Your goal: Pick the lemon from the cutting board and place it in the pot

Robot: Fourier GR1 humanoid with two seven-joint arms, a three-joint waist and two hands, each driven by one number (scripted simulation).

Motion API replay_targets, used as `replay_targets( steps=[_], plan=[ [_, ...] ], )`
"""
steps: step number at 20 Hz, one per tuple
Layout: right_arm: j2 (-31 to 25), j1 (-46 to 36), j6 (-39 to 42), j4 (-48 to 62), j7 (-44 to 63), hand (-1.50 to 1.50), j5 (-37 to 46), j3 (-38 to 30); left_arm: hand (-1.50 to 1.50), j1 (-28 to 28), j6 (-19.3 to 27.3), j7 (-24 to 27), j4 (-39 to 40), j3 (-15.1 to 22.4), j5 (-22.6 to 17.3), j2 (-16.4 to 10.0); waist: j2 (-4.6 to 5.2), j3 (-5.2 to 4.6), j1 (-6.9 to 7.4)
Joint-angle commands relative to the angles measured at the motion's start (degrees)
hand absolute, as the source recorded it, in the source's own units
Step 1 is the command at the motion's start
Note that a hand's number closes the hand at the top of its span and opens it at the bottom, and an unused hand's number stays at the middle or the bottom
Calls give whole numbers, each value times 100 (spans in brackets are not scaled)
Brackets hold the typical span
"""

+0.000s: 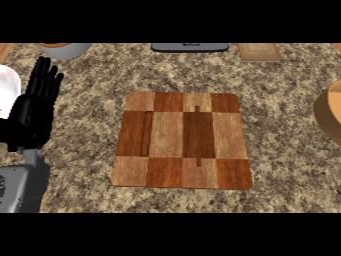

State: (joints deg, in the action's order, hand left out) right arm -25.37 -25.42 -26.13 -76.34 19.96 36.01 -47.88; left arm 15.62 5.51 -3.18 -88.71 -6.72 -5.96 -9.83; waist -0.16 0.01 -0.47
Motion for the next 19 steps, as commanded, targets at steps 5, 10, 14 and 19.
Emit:
replay_targets(
  steps=[5,10,14,19],
  plan=[
    [-68,1485,663,-1453,-360,-150,-1504,-935,0,-245,-193,-506,-547,-166,-225,-269,-25,2,-44],
    [294,2288,802,-2101,-576,-150,-2027,-1285,0,-127,-203,319,295,-216,-68,-93,8,-3,-35],
    [429,2658,846,-2005,-900,-150,-2424,-1498,0,-207,-187,115,-74,-130,-71,-32,10,-1,7],
    [551,3330,1285,-1941,-1370,-150,-3077,-2133,0,-353,-82,288,-14,119,151,196,4,1,-27]
  ],
)
